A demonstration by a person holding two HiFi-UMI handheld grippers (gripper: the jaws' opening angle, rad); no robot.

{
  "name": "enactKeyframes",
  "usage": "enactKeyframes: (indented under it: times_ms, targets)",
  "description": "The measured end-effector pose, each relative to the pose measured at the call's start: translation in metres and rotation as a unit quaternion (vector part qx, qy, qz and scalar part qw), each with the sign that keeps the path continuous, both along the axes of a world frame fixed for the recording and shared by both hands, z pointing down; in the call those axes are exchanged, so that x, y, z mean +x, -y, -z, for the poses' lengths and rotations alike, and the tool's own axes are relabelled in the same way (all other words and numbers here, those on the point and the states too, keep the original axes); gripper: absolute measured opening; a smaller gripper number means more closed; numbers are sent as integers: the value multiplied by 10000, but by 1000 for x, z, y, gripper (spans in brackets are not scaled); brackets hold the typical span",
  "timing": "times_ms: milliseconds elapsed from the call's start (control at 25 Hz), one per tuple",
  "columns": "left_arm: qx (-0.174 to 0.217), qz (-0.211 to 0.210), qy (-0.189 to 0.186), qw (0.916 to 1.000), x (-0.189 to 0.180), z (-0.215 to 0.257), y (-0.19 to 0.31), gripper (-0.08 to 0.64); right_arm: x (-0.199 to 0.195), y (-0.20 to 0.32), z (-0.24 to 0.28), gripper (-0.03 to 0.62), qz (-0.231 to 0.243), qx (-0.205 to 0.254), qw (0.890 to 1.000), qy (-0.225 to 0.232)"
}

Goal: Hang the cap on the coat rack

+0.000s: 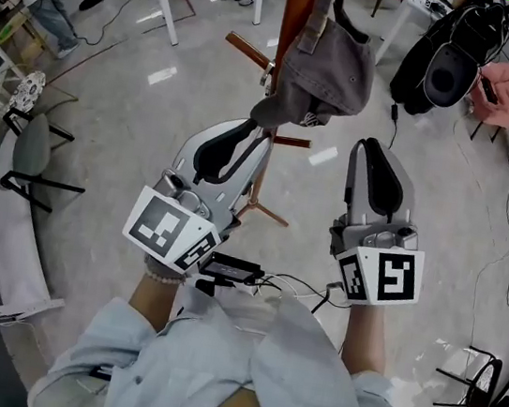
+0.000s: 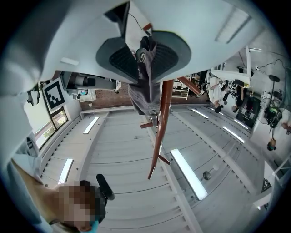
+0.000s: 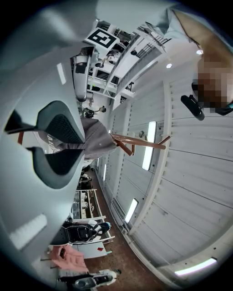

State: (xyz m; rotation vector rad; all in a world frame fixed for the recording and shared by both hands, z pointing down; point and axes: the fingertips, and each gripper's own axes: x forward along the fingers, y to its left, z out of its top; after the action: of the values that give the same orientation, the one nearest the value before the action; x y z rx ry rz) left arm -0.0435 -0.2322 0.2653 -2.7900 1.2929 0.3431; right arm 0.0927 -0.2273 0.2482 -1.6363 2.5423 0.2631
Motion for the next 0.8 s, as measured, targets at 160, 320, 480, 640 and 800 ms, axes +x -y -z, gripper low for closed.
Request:
enactKeyframes:
  times_ms: [160, 320, 480, 640, 800]
  targets:
    - [-3, 11, 231, 9997, 2, -6, -8, 47, 4, -5, -8, 27, -122, -80, 9999, 13]
    - [7, -102, 299, 9995, 6, -12, -13, 18, 6, -9, -14, 11, -180, -160, 9997, 16]
    - [30, -171, 374, 9992, 9, -13, -15, 8, 7, -13, -15, 6, -271, -175, 9994, -89]
    - [34, -219, 383, 9990, 7, -14, -15, 6, 8, -17, -15, 6, -326, -193, 9992, -126]
    - [25, -298, 357, 9989, 9, -15, -15, 5, 8, -18, -16, 6, -363, -226, 9989, -177]
